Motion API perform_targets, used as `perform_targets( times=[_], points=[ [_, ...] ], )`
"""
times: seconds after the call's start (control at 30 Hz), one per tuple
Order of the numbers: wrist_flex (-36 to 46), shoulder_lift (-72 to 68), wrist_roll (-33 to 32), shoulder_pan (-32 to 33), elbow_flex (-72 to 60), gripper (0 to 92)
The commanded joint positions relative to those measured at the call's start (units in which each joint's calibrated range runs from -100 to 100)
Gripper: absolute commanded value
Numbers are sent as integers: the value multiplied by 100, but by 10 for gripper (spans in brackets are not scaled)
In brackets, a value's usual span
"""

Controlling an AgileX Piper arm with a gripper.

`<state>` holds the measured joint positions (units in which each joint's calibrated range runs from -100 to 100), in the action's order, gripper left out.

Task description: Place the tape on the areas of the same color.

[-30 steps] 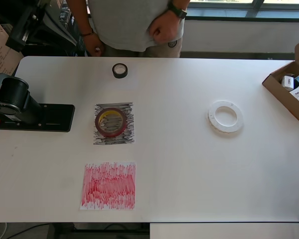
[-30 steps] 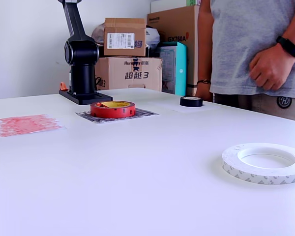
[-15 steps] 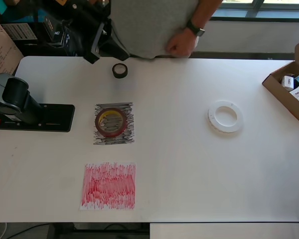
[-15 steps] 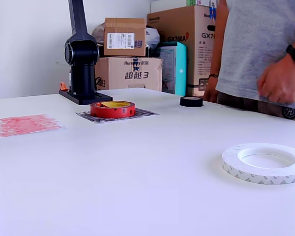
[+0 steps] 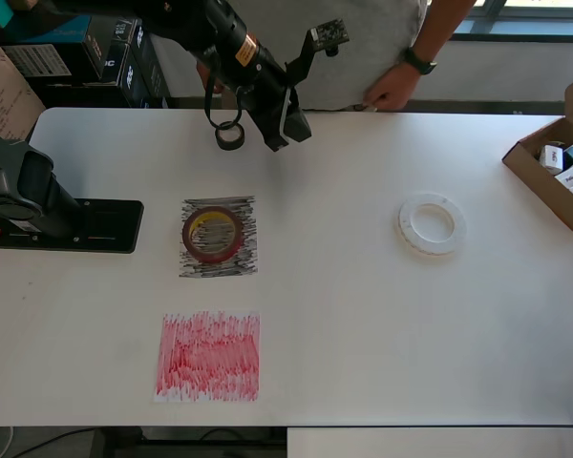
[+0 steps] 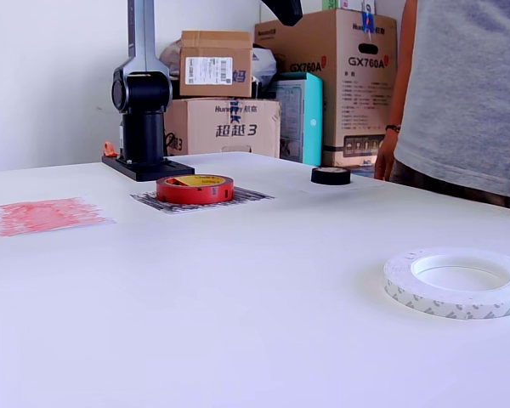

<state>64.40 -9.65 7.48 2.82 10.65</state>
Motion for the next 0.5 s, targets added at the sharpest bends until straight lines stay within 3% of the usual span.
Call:
perform_targets(
  times=[0.0, 0.47],
  points=[
    [4, -92, 111, 42, -24, 0],
    [13, 638, 111, 721, 1093, 0]
  ],
)
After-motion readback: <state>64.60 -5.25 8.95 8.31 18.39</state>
